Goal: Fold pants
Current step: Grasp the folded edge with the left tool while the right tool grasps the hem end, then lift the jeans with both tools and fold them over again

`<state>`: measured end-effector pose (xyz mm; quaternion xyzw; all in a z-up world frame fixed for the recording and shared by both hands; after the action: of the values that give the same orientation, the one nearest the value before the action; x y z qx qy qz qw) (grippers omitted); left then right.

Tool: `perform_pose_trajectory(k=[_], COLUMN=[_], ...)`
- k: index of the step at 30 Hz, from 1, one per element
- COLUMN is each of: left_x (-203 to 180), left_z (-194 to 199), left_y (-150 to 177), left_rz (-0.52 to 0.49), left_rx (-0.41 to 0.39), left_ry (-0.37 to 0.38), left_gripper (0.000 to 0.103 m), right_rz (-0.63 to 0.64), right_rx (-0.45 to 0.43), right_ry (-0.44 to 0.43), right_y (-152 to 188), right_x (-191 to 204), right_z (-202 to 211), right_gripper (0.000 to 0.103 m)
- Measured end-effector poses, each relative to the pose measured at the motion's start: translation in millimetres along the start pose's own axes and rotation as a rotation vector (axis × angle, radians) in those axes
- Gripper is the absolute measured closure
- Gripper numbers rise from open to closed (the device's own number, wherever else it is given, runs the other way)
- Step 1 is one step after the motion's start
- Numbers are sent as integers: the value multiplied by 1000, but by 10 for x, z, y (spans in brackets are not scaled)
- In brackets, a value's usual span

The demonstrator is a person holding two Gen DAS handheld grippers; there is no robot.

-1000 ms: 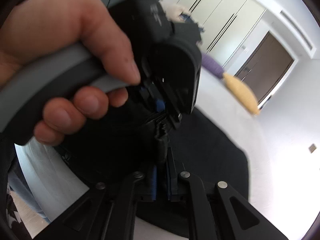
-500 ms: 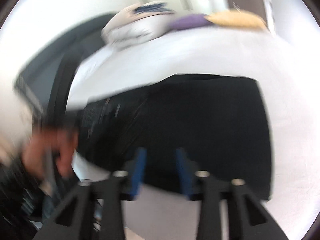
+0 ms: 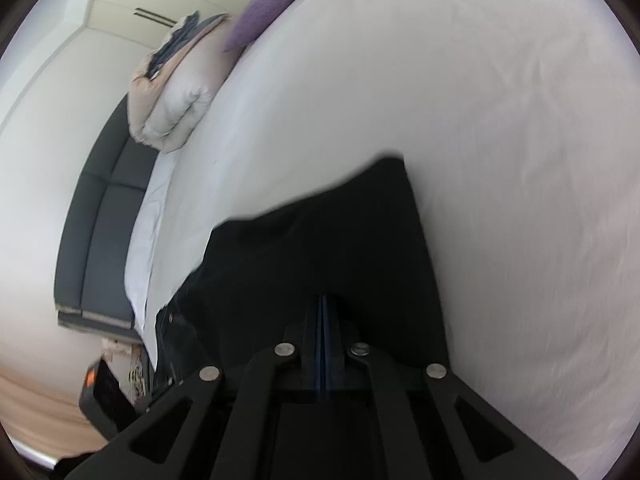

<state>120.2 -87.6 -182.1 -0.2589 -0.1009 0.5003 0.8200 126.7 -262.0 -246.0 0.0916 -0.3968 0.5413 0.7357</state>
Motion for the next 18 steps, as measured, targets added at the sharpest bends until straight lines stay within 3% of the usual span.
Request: perform_pose_trajectory(k=[6, 9, 15, 18], left_x=[-62, 88, 210, 300], left_z=[29, -33, 53, 141], left_y=[94, 148, 169, 205], left_rz=[11, 16, 46, 113], left_rx=[-12, -16, -32, -54], left_ry=[6, 9, 46, 112], left_gripper=[89, 89, 89, 89], right_rz=[1, 11, -10, -23], right_rx=[34, 11, 0, -28], right_ry=[-37, 1, 69, 63], right_y=[639, 947, 1097, 1061], right_x=[19, 46, 26, -63], right_z=[201, 403, 449, 408], right_gripper=[103, 103, 103, 103])
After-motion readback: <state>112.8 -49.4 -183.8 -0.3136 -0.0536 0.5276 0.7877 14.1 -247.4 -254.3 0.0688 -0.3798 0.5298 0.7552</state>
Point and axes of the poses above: each gripper's, at about its wrist camera, not at the fingertips, and z roughly against the way its jaws point, x to its left, y to its underside, the point moved 9 cm from there along -z, roughly the way its jaws point, and after that the axes turned 1 degree about y, right-handed, at the moved point
